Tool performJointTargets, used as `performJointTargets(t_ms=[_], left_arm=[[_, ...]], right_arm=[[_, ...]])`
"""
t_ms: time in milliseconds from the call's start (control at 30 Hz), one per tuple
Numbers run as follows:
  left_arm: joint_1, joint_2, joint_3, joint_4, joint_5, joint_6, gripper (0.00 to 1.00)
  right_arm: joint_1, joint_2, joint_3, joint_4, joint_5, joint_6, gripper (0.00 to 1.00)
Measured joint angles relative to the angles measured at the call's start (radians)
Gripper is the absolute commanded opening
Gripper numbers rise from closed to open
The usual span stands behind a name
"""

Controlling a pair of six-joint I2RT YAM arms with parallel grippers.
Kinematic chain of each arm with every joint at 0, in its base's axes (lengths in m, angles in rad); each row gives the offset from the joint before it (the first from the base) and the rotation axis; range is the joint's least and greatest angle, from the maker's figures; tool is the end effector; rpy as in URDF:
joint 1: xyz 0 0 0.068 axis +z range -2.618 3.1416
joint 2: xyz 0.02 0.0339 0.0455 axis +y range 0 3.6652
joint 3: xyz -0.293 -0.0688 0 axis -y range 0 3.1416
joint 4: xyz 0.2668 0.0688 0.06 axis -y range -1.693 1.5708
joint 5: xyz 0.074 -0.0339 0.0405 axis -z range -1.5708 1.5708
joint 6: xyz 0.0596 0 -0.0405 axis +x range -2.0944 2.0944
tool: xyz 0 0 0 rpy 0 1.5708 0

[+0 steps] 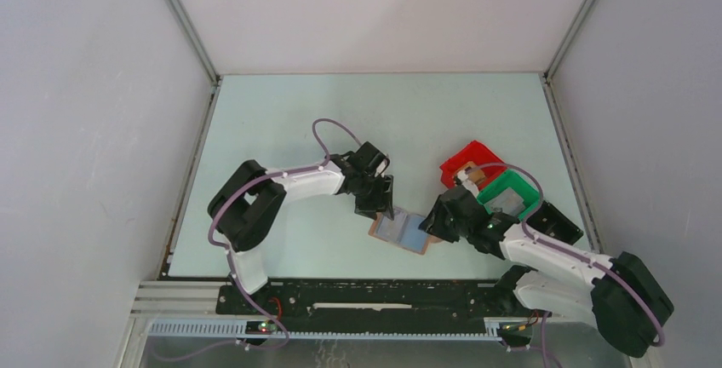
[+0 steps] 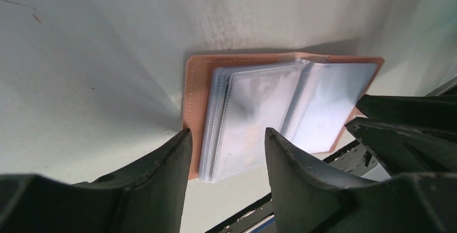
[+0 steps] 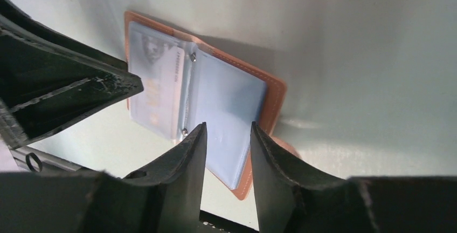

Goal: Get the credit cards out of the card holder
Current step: Remove the credit card from the card holder.

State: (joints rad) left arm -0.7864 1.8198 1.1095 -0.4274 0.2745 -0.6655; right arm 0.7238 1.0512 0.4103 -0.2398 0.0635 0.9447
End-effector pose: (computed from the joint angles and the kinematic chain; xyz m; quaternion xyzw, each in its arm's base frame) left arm 0.2632 -0.2866 0.1497 0.0878 0.9639 -0.2412 0.0705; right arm 0.1593 0.1357 0.1535 0.1143 0.9337 0.2304 0.2492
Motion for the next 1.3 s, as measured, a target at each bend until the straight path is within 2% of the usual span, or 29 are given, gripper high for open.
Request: performJointTargets(t_ms=[267, 500, 667, 900, 1033, 1200, 1300], left_arm=[[0.007, 0.004, 0.000, 0.001, 0.011, -0.008, 0.57], [0.008, 0.005, 0.000, 0.000, 0.011, -0.008, 0.57], [0.008, 0.006, 0.000, 0.000, 0.013, -0.008, 0.57], [0.011, 0.008, 0.000, 0.001, 0.018, -0.008, 0.57], [0.011, 0.008, 0.000, 0.001, 0.018, -0.008, 0.56], [0.011, 0.008, 0.000, 0.001, 0.018, -0.008, 0.56], [0.011, 0.008, 0.000, 0.001, 0.018, -0.008, 0.56]], right_arm=[[0.001, -0.054, -0.012, -0.013, 0.031, 0.024, 0.38], [0.001, -0.006, -0.032, 0.015, 0.012, 0.044, 0.44], [0.001, 0.028, -0.032, 0.051, -0.002, 0.060, 0.43], [-0.009, 0.072, -0.047, 0.149, -0.024, 0.094, 0.32], [-0.018, 0.093, -0.053, 0.193, -0.042, 0.103, 0.16], [-0.018, 0.100, -0.055, 0.224, -0.047, 0.109, 0.15], [-0.018, 0.100, -0.055, 0.222, -0.047, 0.109, 0.19]])
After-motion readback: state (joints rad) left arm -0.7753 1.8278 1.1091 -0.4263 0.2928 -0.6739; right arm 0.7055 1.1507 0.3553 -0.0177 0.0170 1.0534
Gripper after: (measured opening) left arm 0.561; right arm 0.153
